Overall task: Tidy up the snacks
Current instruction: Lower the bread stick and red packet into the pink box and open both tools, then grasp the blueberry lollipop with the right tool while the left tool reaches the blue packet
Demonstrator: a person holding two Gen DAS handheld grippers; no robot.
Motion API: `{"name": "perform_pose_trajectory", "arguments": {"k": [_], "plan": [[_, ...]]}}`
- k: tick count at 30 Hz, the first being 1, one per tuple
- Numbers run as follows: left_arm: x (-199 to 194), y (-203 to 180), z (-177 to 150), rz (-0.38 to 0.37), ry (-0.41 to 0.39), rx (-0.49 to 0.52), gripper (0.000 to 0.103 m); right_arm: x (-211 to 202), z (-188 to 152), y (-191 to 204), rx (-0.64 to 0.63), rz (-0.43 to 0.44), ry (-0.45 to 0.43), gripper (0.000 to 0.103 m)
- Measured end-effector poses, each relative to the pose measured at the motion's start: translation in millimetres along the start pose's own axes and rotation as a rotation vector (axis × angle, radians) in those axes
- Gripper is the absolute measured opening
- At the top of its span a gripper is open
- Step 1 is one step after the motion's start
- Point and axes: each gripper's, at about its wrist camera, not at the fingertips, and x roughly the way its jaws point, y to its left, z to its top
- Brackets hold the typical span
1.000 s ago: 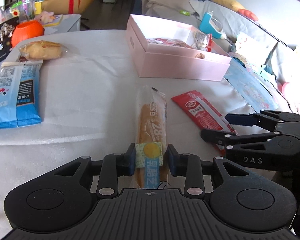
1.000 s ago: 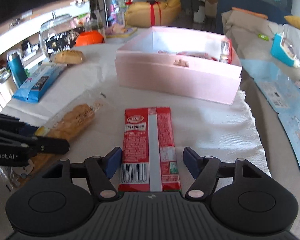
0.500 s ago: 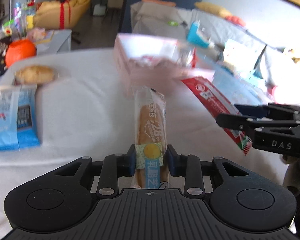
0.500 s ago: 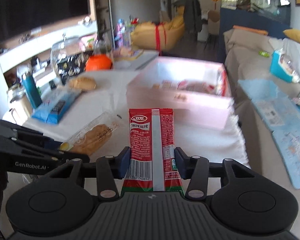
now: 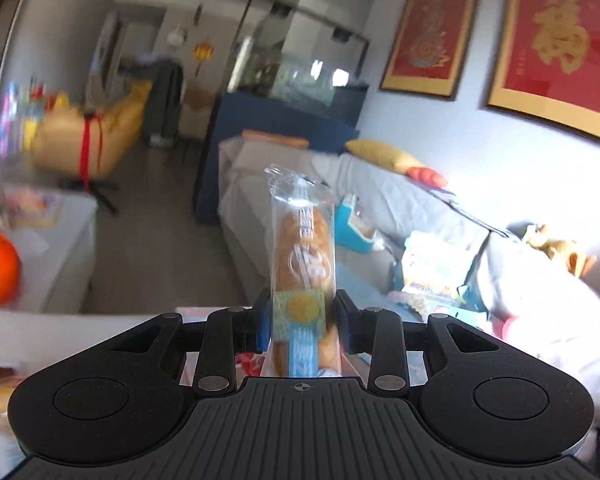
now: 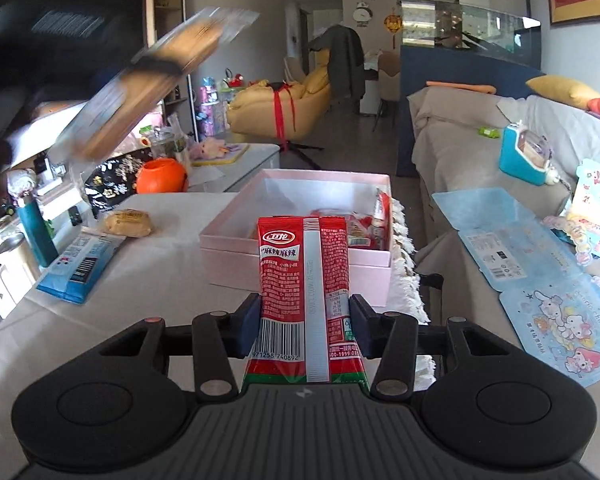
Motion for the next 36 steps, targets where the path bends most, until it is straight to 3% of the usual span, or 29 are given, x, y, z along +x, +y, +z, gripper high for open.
{"name": "perform_pose_trajectory", "arguments": {"k": [4, 9, 13, 14, 16, 19, 22, 25, 31, 34, 36], "plan": [[33.1, 44.6, -16.8, -0.020, 0.084, -0.115, 0.037, 10.9, 2.7, -4.4, 0.010, -0.041, 0.048, 0.047], [3.7, 87.3, -43.7, 0.045, 0.084, -0.098, 0.037, 24.2, 29.6, -4.0, -0.031, -0.071, 0.052, 0.047], [-35.2, 126.8, -53.8, 0.164, 0.055, -0.135, 0.037, 50.1, 85.7, -1.9, -0.027, -0.084, -0.015, 0.050], [-47.8, 139.0, -58.1, 0.205, 0.044, -0.162, 0.037, 61.3, 100.0, -2.0, -0.022, -0.083, -0.016, 0.060], [-70.7, 165.0, -66.8, 0.299, 0.029, -0.221, 0.037, 93.0, 123.3, -1.0, -0.018, -0.050, 0.047, 0.070], [-102.5, 200.7, -92.1, 0.481, -0.002, -0.307, 0.037, 125.3, 129.5, 15.6, -0.014, -0.074, 0.110, 0.070], [-113.1, 221.9, -119.8, 0.578, -0.019, -0.346, 0.037, 137.6, 122.0, 56.9, -0.053, 0.035, 0.130, 0.070], [-100.8, 228.5, -137.1, 0.529, 0.026, -0.383, 0.037, 151.9, 118.4, 116.7, -0.115, 0.150, 0.152, 0.072], [-73.9, 216.6, -151.2, 0.281, 0.106, -0.352, 0.037, 193.0, 140.3, 214.9, -0.187, 0.307, 0.220, 0.081], [-63.8, 206.0, -157.5, 0.199, 0.146, -0.297, 0.040, 239.0, 151.8, 246.8, -0.182, 0.299, 0.264, 0.082], [-65.0, 208.7, -160.2, 0.151, 0.150, -0.320, 0.039, 274.1, 154.0, 266.3, -0.211, 0.266, 0.318, 0.082]]}}
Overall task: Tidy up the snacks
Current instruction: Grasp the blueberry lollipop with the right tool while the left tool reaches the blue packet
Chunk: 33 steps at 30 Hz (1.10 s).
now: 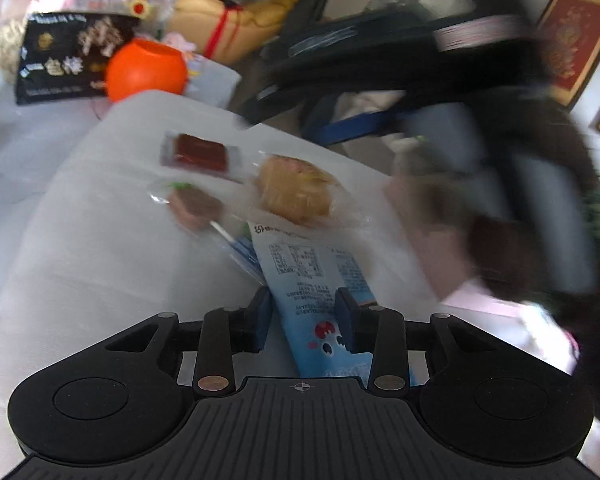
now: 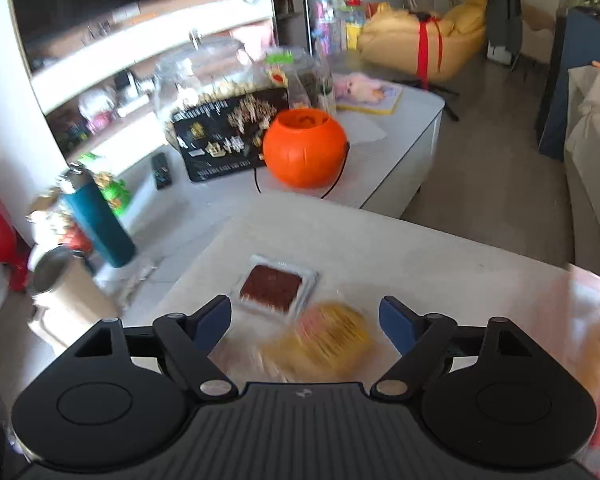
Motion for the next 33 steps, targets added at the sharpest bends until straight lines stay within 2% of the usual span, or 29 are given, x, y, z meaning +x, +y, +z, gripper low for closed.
{"name": "perform_pose_trajectory", "arguments": {"k": [2, 3, 4, 6, 8, 11, 13, 15, 18, 20, 22, 24, 26, 33], "plan": [[-3.3, 11.6, 0.6, -0.026, -0.006, -0.061, 0.035, 27.4, 4.8, 0.2, -0.004, -0.017, 0.083, 0.081], [-6.5, 16.2, 2.7, -0.013, -0.019, -0.086, 0.035, 35.8, 1.5, -2.2, 0.006, -0.023, 0.120, 0.081], [-11.1, 22.0, 3.9, 0.011, -0.044, -0.114, 0.035, 37.0, -2.5, -3.7, 0.008, -0.039, 0.119, 0.081], [-21.8, 32.8, 6.0, 0.048, -0.105, -0.175, 0.035, 29.4, -13.5, -6.6, -0.018, -0.036, 0.113, 0.075], [-32.2, 42.4, 10.4, 0.090, -0.163, -0.226, 0.035, 16.9, -26.1, -11.5, -0.039, -0.036, 0.136, 0.065], [-40.7, 47.1, 11.0, 0.183, -0.219, -0.256, 0.035, -0.1, -43.7, -15.2, -0.076, 0.000, 0.220, 0.065], [-44.4, 47.1, 12.8, 0.237, -0.245, -0.270, 0.035, -10.4, -50.4, -8.2, -0.153, 0.010, 0.262, 0.065], [-49.1, 52.3, 14.7, 0.274, -0.273, -0.289, 0.035, -21.6, -47.9, 3.9, -0.174, 0.025, 0.216, 0.065], [-59.3, 58.6, 12.9, 0.309, -0.316, -0.323, 0.035, -24.4, -41.5, 20.2, -0.145, 0.119, 0.140, 0.069], [-61.8, 63.5, 13.0, 0.326, -0.332, -0.338, 0.035, -11.3, -37.7, 33.5, -0.133, 0.149, 0.127, 0.069], [-63.7, 67.0, 13.2, 0.342, -0.339, -0.346, 0.035, 9.5, -38.7, 46.9, -0.149, 0.124, 0.136, 0.069], [-63.3, 70.0, 14.3, 0.335, -0.338, -0.352, 0.035, 30.8, -42.1, 57.3, -0.162, 0.053, 0.156, 0.059], [-61.3, 72.2, 15.7, 0.319, -0.327, -0.354, 0.035, 29.3, -41.2, 62.3, -0.174, 0.043, 0.123, 0.036], [-50.5, 63.3, 16.1, 0.271, -0.276, -0.299, 0.035, -49.1, -17.7, 44.6, -0.098, 0.083, -0.074, 0.036]]}}
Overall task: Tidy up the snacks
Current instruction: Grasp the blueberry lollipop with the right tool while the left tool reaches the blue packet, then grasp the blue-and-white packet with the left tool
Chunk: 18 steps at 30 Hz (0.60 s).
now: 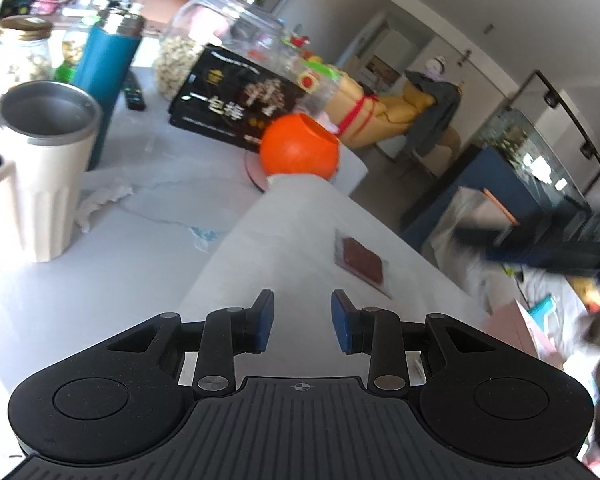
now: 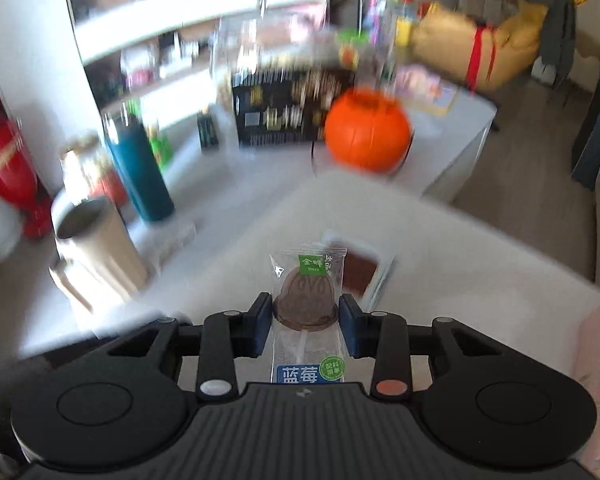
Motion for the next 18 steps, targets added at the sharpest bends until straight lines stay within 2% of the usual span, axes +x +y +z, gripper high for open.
{"name": "perform_pose_trajectory", "arguments": {"k": [4, 7, 10, 14, 16, 18], "plan": [[10.6, -5.5, -6.3, -0.042, 0.068, 0.031, 0.035, -47.3, 3.5, -22.3, 0.083, 0.036, -0.065, 0.036], [13.5, -13.1, -10.6, -0.078, 0.091, 0.068, 0.035, -78.5, -23.5, -34.5, 0.095, 0.043, -0.067, 0.036], [16.6, -19.7, -16.2, -0.125, 0.122, 0.095, 0.035, -99.3, -73.7, -51.8, 0.108, -0.024, -0.032, 0.036], [14.6, -37.8, -27.2, -0.165, 0.199, 0.163, 0.035, -120.1, -144.1, -81.8, 0.169, -0.181, 0.016, 0.036], [5.5, -54.5, -36.6, -0.190, 0.252, 0.240, 0.035, -129.5, -173.9, -98.5, 0.238, -0.224, 0.031, 0.036], [-5.1, -73.5, -48.4, -0.179, 0.278, 0.342, 0.035, -139.0, -202.4, -111.5, 0.272, -0.294, 0.029, 0.036]]}}
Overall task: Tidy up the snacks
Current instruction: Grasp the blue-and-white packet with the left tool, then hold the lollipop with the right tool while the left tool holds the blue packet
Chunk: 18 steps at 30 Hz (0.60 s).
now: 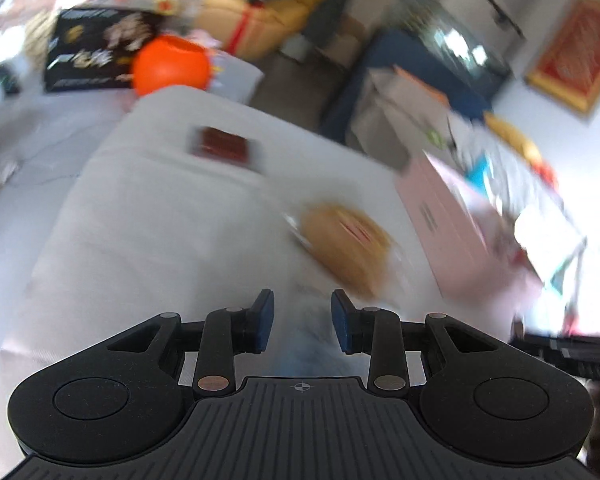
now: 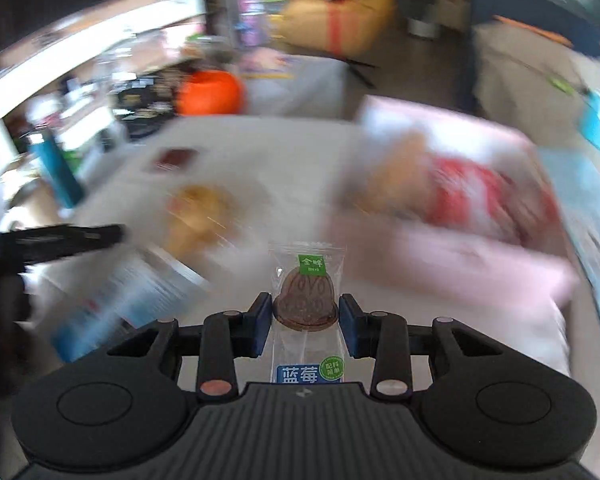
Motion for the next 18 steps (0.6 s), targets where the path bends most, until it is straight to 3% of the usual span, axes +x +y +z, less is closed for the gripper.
{"name": "perform_pose_trajectory", "arguments": {"k": [3, 7, 9, 11, 15, 18], "plan": [[-4.2, -37.6, -9.8, 0.066, 0.030, 0.197, 0.036, -1.1, -27.9, -19.1, 0.004, -0.098, -0.013, 0.036], [1.7, -73.5, -20.5, 0.121, 0.109, 0.373, 0.038, 5.4, -49.6, -35.1, 0.049, -0.099, -0.022, 0.038], [5.3, -83.3, -22.5, 0.117, 0.132, 0.402, 0.038, 5.1, -55.5, -36.5, 0.065, -0.089, -0.055, 0.046], [7.8, -90.5, -24.5, 0.116, 0.154, 0.425, 0.038, 3.5, -61.6, -39.0, 0.070, -0.087, -0.079, 0.069], [10.8, -98.8, -22.7, 0.068, 0.200, 0.408, 0.038, 8.5, -69.0, -35.1, 0.059, -0.090, -0.127, 0.074], [4.6, -109.4, -19.8, 0.070, 0.169, 0.410, 0.038, 8.5, -66.9, -38.6, 0.072, -0.064, -0.130, 0.077]]}}
